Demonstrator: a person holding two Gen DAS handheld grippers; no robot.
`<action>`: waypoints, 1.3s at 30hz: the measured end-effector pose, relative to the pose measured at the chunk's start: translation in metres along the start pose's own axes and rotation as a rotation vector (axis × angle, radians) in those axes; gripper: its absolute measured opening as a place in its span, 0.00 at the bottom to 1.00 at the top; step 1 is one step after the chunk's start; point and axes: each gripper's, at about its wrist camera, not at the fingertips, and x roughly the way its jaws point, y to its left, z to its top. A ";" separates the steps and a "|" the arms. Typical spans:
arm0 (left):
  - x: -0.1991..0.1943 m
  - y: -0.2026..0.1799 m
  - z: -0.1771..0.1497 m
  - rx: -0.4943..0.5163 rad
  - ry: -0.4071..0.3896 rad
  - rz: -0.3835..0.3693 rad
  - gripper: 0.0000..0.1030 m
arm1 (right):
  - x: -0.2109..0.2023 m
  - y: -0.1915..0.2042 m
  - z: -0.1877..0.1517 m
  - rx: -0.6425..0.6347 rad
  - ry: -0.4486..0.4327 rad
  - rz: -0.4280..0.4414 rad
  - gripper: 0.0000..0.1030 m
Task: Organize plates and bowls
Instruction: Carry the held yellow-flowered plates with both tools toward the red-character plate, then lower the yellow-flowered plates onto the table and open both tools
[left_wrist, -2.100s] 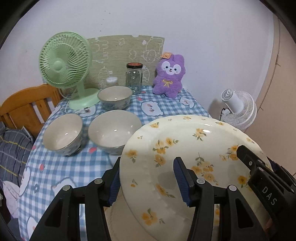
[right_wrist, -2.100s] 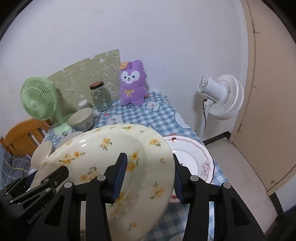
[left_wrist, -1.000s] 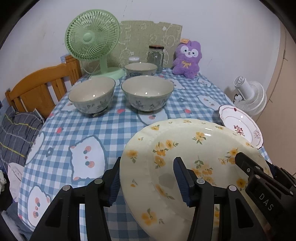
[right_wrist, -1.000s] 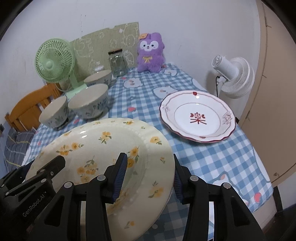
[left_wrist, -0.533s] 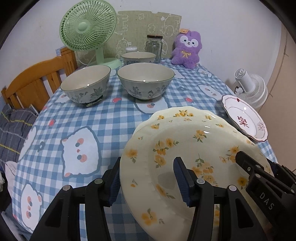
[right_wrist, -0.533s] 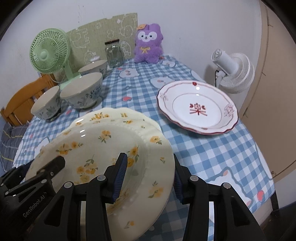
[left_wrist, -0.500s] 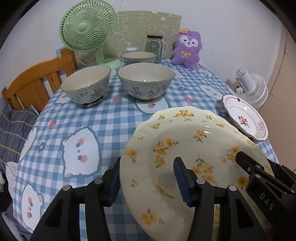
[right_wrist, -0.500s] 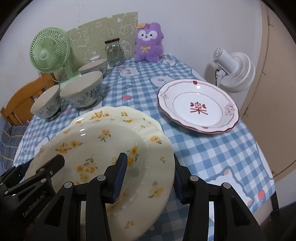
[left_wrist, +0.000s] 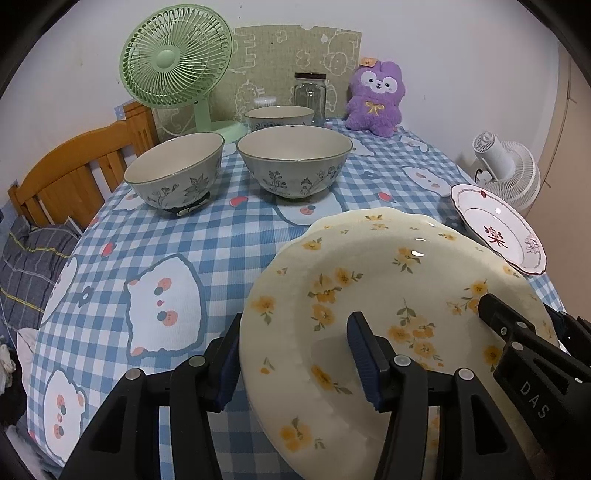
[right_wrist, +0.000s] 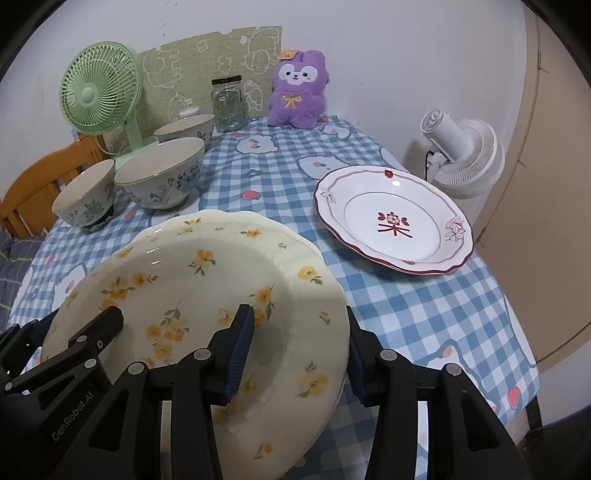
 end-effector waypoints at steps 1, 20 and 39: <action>0.000 0.000 0.000 0.001 -0.003 0.001 0.54 | 0.000 0.001 0.000 -0.005 0.000 -0.004 0.51; 0.008 -0.008 0.000 0.053 -0.017 0.013 0.62 | 0.011 0.010 0.003 -0.061 -0.001 -0.052 0.68; -0.010 -0.015 0.006 0.065 -0.057 0.016 0.77 | -0.010 -0.003 0.007 -0.056 -0.041 -0.064 0.68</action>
